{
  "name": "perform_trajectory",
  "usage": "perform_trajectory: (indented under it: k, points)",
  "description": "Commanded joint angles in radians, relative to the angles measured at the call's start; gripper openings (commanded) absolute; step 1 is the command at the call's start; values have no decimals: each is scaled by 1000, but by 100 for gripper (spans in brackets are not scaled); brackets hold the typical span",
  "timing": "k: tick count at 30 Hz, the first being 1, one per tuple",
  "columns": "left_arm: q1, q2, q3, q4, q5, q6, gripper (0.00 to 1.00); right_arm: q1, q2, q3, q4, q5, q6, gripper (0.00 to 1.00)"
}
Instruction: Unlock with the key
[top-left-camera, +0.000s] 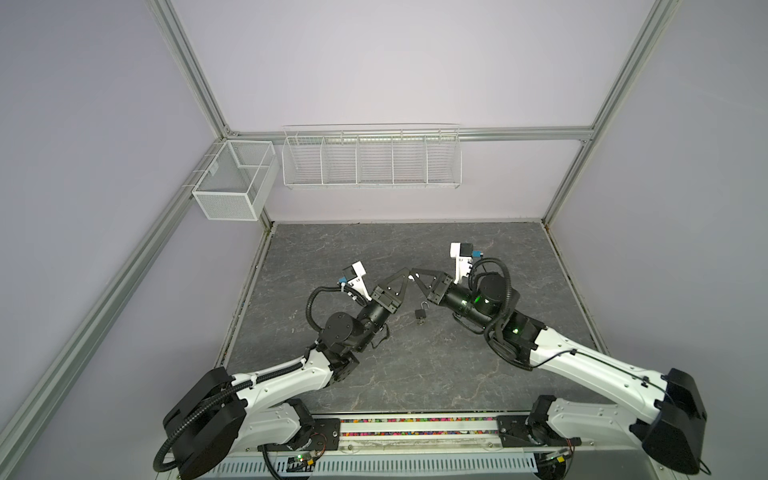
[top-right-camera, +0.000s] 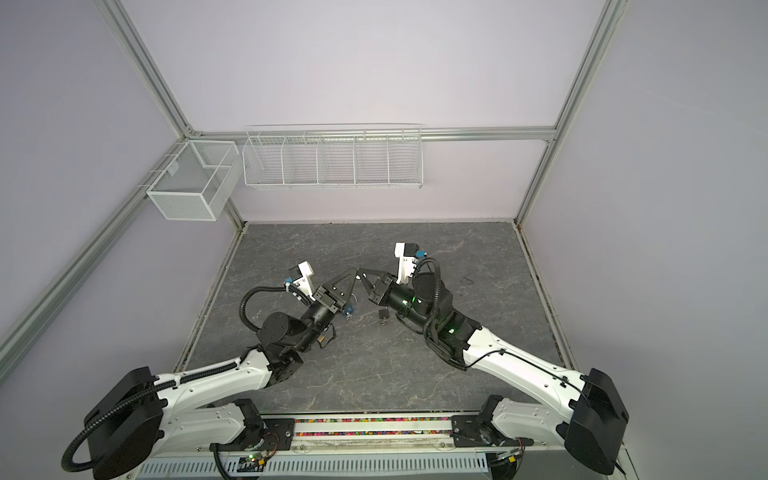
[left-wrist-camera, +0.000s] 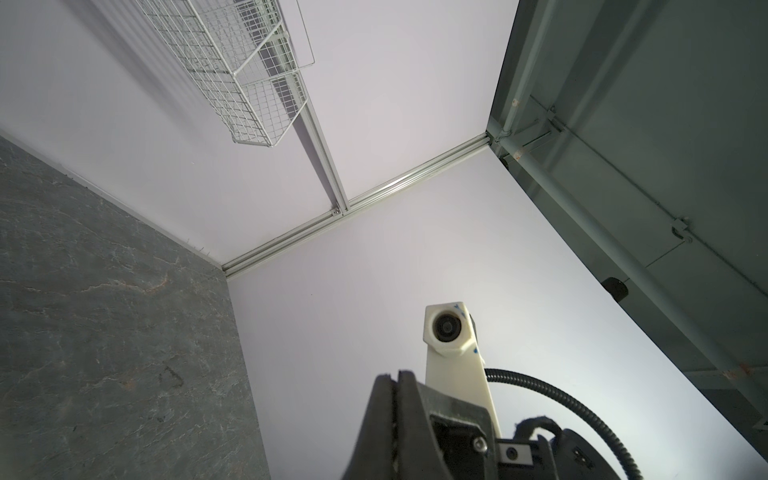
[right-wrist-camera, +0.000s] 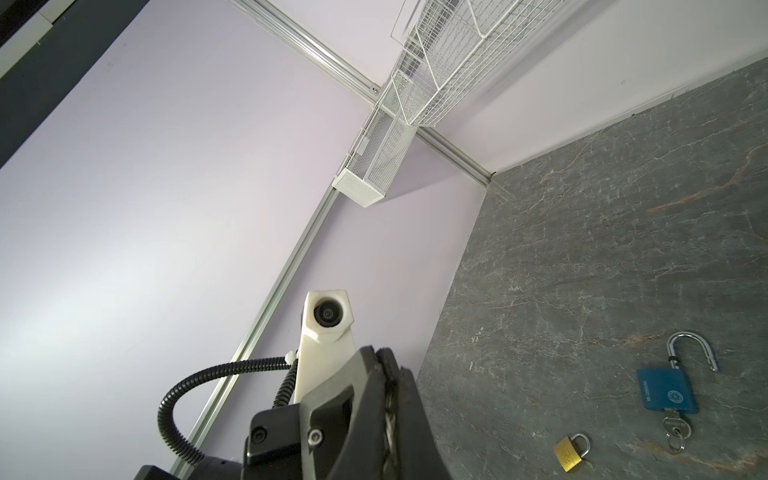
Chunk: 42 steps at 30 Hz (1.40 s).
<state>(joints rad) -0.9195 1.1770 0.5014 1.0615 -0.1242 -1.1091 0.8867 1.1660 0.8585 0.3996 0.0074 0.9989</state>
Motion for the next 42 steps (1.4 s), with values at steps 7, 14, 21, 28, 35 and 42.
perform_trajectory:
  k: [7,14,21,28,35,42]
  points:
    - [100,-185,107,-423,144,191,0,-60,-81,0,-174,0,-95,56]
    - [138,-290,311,-991,250,524,0,-224,-105,14,-238,-380,-250,60]
    - [143,-257,382,-1077,406,665,0,-258,-103,53,-266,-663,-411,61]
    - [143,-215,392,-1032,511,696,0,-261,-41,63,-196,-783,-399,57]
    - [144,-199,385,-991,531,696,0,-260,-28,64,-190,-809,-415,50]
    - [143,-178,392,-965,551,686,0,-258,-11,62,-168,-829,-413,42]
